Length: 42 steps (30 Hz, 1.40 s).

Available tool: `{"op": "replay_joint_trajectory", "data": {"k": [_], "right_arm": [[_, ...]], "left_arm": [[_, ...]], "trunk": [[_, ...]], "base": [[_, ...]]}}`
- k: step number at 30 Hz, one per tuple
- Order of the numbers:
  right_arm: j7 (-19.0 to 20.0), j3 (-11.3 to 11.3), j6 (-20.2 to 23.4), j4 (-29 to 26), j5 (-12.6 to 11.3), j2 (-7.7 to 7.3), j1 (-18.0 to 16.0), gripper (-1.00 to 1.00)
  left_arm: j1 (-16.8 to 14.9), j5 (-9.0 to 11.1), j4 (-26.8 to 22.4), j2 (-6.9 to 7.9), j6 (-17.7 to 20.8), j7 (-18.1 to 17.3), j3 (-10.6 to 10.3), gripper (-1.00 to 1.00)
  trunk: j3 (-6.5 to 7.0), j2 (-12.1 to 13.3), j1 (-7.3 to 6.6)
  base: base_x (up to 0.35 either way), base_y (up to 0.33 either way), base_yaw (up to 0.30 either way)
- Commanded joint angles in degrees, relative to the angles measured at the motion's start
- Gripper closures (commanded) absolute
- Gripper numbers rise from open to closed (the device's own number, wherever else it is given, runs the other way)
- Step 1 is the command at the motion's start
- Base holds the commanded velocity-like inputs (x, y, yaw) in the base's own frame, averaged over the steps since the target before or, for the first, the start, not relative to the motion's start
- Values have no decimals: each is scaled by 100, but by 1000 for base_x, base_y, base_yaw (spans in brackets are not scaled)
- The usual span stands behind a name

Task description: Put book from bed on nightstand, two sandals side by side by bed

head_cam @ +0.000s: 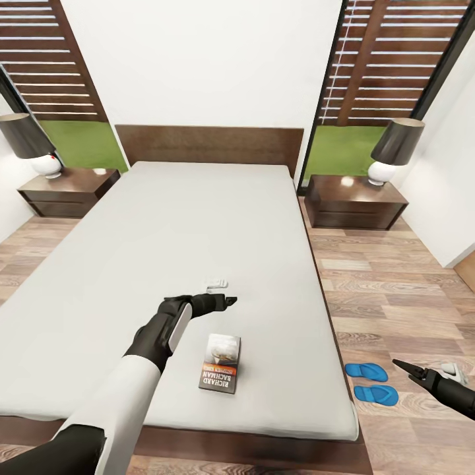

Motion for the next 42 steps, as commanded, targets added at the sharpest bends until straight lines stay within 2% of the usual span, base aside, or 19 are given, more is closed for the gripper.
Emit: {"op": "replay_joint_trajectory", "data": {"k": [1,10,42], "right_arm": [[6,-4,45,1,-34,-1,-3,-100],[6,-4,45,-1,-34,-1,-3,-100],[8,-13,45,7,-34,-2,-3,-100]], "left_arm": [[-2,51,-5,0,41,14,-1,-100],[-2,51,-3,0,41,12,-2,-100],[-2,57,-3,0,32,8,-2,-100]], "trunk": [[-5,-3,0],[-32,-3,0],[-317,-3,0]], "base": [[0,0,0],[0,0,0],[0,0,0]]}}
